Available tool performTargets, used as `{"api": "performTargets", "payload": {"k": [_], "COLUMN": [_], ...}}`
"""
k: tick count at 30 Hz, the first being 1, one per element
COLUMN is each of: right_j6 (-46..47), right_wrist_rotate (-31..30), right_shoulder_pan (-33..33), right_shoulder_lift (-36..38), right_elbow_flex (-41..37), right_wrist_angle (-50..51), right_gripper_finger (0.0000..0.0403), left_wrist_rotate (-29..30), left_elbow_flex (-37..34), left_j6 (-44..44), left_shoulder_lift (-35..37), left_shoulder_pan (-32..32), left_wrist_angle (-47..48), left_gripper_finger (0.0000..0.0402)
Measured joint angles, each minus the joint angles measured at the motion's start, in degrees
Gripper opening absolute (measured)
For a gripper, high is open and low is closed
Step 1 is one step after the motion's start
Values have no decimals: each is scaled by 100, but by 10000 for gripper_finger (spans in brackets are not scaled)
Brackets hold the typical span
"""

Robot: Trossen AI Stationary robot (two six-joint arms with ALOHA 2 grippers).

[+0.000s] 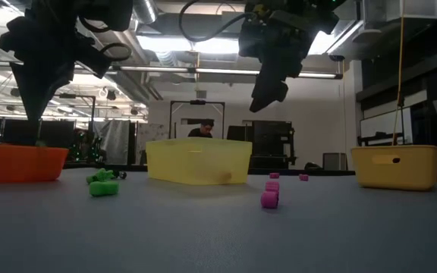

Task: Sort Halloween decoration
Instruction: Put the pink skeleton toy into the yellow bin

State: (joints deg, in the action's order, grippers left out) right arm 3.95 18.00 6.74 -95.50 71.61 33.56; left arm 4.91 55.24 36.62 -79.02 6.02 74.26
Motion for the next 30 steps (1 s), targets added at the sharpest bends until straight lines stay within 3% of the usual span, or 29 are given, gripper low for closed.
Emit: {"api": "performTargets", "payload": {"k": [10,20,30], "right_j6": [0,0,0], "right_wrist_rotate": [0,-1,0], "right_shoulder_pan": [0,0,0], "right_shoulder_lift": [-2,-2,-2], "right_elbow_flex": [0,-2,-2], "right_wrist_angle": [0,2,2], "right_gripper_finger": [191,191,191], "left_wrist_rotate": [13,17,33], "left_elbow_flex": [0,0,0], "left_j6": [57,54,72], "left_shoulder_lift": [0,0,-2], "left_shoulder_pan": [0,0,213], "left_wrist_angle": [-117,-805,-2478], "left_gripper_finger": [134,141,141]}}
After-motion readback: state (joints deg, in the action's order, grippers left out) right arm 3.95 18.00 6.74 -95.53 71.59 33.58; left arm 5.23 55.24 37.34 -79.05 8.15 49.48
